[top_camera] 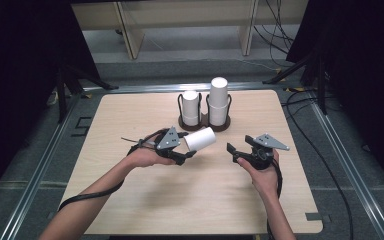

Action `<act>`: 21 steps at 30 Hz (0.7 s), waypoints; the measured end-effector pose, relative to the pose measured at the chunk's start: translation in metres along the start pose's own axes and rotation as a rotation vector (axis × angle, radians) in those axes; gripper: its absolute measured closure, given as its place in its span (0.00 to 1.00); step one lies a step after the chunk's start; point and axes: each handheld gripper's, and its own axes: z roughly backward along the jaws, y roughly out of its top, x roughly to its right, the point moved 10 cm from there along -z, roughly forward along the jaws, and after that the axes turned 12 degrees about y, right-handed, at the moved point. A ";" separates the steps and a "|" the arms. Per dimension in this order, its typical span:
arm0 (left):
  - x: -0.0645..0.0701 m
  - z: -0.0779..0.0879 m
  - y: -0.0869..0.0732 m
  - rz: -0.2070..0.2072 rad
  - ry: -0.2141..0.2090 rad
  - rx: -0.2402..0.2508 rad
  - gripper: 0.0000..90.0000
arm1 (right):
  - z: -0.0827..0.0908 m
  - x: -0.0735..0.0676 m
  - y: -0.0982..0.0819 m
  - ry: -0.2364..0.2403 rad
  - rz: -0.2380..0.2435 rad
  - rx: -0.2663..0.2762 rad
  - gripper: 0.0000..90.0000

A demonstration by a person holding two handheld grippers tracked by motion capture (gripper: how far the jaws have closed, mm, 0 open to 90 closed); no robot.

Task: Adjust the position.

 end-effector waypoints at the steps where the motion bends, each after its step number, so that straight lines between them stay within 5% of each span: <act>1: 0.000 0.001 0.001 -0.010 -0.004 -0.007 0.33 | -0.001 -0.002 -0.001 0.009 -0.022 0.002 0.19; 5: 0.000 0.003 0.002 -0.027 -0.014 -0.015 0.33 | 0.001 -0.002 -0.008 -0.009 0.002 -0.033 0.19; 9: -0.002 0.005 0.003 -0.042 -0.018 -0.027 0.33 | 0.001 -0.004 -0.013 -0.002 -0.026 -0.039 0.19; 18: -0.004 0.006 0.003 -0.075 -0.022 -0.043 0.33 | 0.004 0.005 -0.017 -0.028 0.061 -0.057 0.18; 21: -0.007 0.006 0.006 -0.097 -0.014 -0.040 0.33 | 0.005 0.005 -0.020 -0.034 0.056 -0.061 0.18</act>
